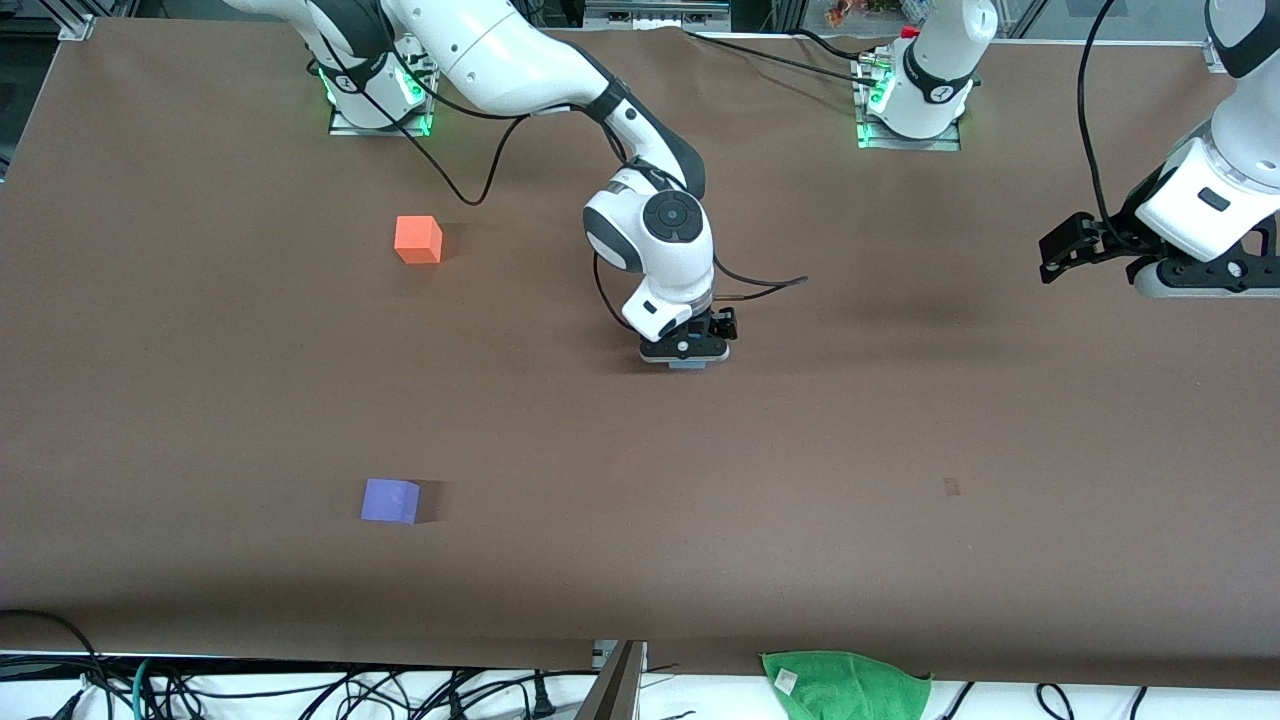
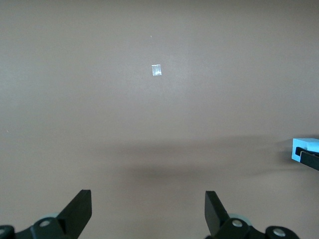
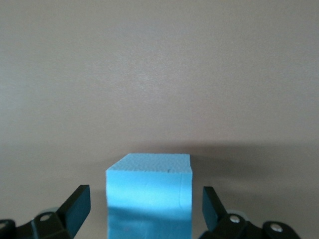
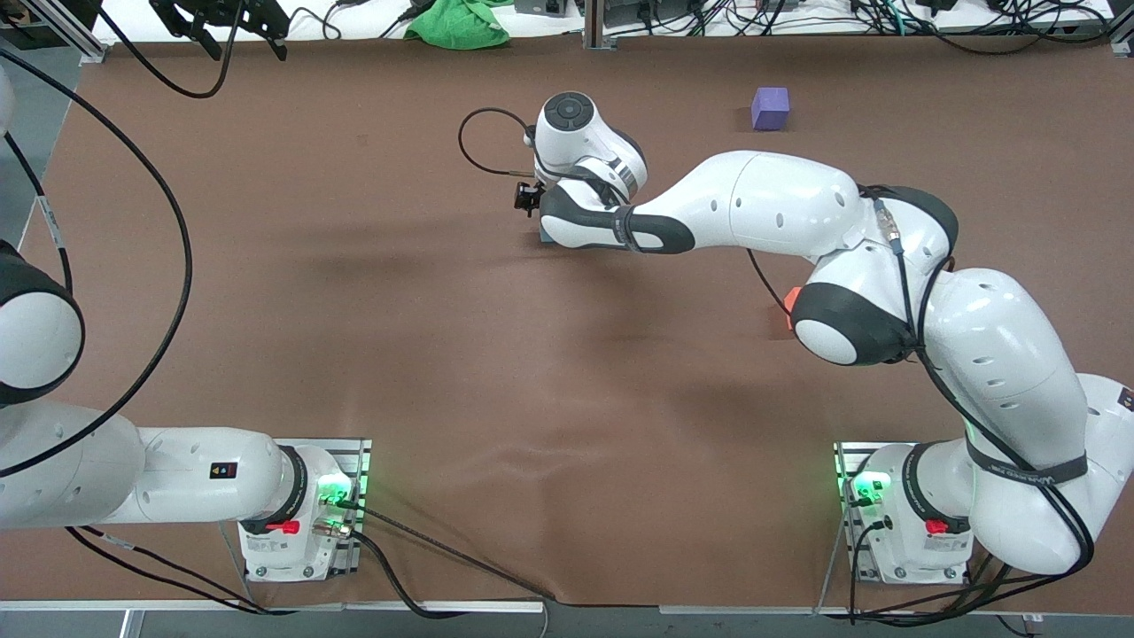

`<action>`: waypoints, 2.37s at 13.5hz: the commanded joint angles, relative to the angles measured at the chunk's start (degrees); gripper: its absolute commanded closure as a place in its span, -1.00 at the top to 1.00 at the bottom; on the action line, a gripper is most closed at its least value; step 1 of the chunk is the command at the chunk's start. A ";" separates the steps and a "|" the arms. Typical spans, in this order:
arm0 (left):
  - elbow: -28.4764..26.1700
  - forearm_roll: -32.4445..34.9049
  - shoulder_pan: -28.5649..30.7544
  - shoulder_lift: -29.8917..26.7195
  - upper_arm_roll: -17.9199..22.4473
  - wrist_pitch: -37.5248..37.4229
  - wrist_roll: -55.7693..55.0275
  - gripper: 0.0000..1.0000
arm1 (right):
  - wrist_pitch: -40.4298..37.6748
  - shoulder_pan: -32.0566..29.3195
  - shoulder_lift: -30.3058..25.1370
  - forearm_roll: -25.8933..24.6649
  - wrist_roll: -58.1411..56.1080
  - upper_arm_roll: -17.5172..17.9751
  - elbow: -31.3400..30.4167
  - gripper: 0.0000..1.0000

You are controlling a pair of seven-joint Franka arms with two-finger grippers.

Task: Place blue block between orange and purple blocks
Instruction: 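Lower the right gripper onto the blue cube and close it, then lift the blue cube and carry it toward the orange and purple cubes, then lower the blue cube between the orange and purple cubes, open the right gripper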

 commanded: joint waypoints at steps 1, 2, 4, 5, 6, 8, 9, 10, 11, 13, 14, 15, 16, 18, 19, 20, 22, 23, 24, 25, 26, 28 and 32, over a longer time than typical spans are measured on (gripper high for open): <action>-0.75 -0.90 -0.34 -0.65 0.51 0.72 0.94 1.00 | -0.45 0.05 1.07 -1.40 0.74 0.11 2.25 0.99; -0.67 -0.90 -0.42 -0.65 0.51 0.72 0.94 1.00 | -0.45 -0.13 1.07 -1.32 0.83 0.11 2.25 0.95; -0.67 -0.90 -0.42 -0.65 0.51 0.72 0.94 1.00 | -0.45 -0.30 0.98 -1.32 0.83 0.11 2.16 0.41; -0.67 -0.90 -0.42 -0.65 0.51 0.72 0.94 1.00 | -0.37 -0.30 1.07 -1.40 0.83 0.11 1.99 0.23; -0.67 -0.90 -0.42 -0.65 0.42 0.63 0.94 1.00 | -0.36 -0.22 1.07 -1.40 1.00 0.02 1.90 0.15; -0.67 -0.90 -0.42 -0.65 0.42 0.72 1.03 1.00 | -0.45 -0.22 0.98 -1.40 0.83 -0.07 1.46 0.15; -0.67 -0.90 -0.42 -0.65 0.42 0.55 1.12 1.00 | -0.63 -0.39 0.72 -1.40 0.57 -0.07 1.46 0.10; -0.75 -0.90 -0.42 -0.65 0.51 0.46 1.21 1.00 | -0.89 -0.65 0.37 -1.40 0.13 -0.07 1.55 -0.04; -0.67 -0.90 -0.42 -0.65 0.42 0.46 1.21 1.00 | -1.33 -1.18 -0.24 -1.23 -0.22 -0.42 1.55 -0.13; -0.67 -0.90 -0.42 -0.65 0.51 0.54 1.21 1.00 | -5.18 -4.68 -2.08 -0.96 -2.93 -0.16 1.81 -0.16; -0.67 -0.90 -0.42 -0.57 0.42 0.63 1.21 1.00 | -7.37 -5.57 -3.40 -0.70 -5.30 -0.24 1.73 -0.15; -0.67 -0.90 -0.42 -0.65 0.51 0.63 1.56 1.00 | -9.66 -7.32 -4.80 -0.35 -7.85 -0.24 1.55 -0.15; -0.58 -0.90 -0.42 -0.39 0.51 0.89 1.65 1.00 | -12.73 -9.42 -6.82 0.00 -10.66 -0.16 0.85 -0.14; -0.58 -0.90 -0.42 -0.30 0.51 0.81 1.65 1.00 | -15.83 -15.04 -11.73 2.71 -19.08 -0.24 -4.13 -0.12; -0.58 -0.90 -0.42 -0.30 0.51 0.89 1.65 1.00 | -15.83 -17.33 -14.72 3.34 -22.60 -0.33 -8.25 -0.12; -0.58 -0.90 -0.42 -0.30 0.51 0.89 1.65 1.00 | -15.14 -19.09 -17.88 3.34 -24.90 -0.50 -13.17 -0.08; -0.58 -0.90 -0.42 -0.30 0.51 0.81 1.56 1.00 | -10.93 -22.43 -24.47 3.34 -30.17 -1.38 -23.71 -0.02; -0.58 -0.90 -0.42 -0.30 0.51 0.89 1.56 1.00 | -9.43 -24.71 -27.29 3.34 -32.90 -1.56 -28.46 -0.02; -0.58 -0.90 -0.42 -0.30 0.51 0.81 1.65 1.00 | -7.42 -26.65 -29.75 3.43 -35.01 -1.65 -33.56 0.00; -0.58 -0.90 -0.42 -0.30 0.51 0.89 1.65 1.00 | -4.44 -27.98 -32.13 3.43 -35.64 -1.74 -38.74 0.01; -0.58 -0.90 -0.42 -0.30 0.51 0.89 1.56 1.00 | -0.23 -28.60 -34.24 3.43 -35.91 -1.82 -44.19 0.02; -0.58 -0.90 -0.42 -0.30 0.42 0.81 1.56 1.00 | 9.87 -28.78 -36.28 3.34 -36.09 -4.01 -53.43 0.02; -0.58 -0.90 -0.42 -0.30 0.51 0.81 1.65 1.00 | 15.10 -30.27 -34.70 3.43 -35.65 -5.16 -56.20 0.02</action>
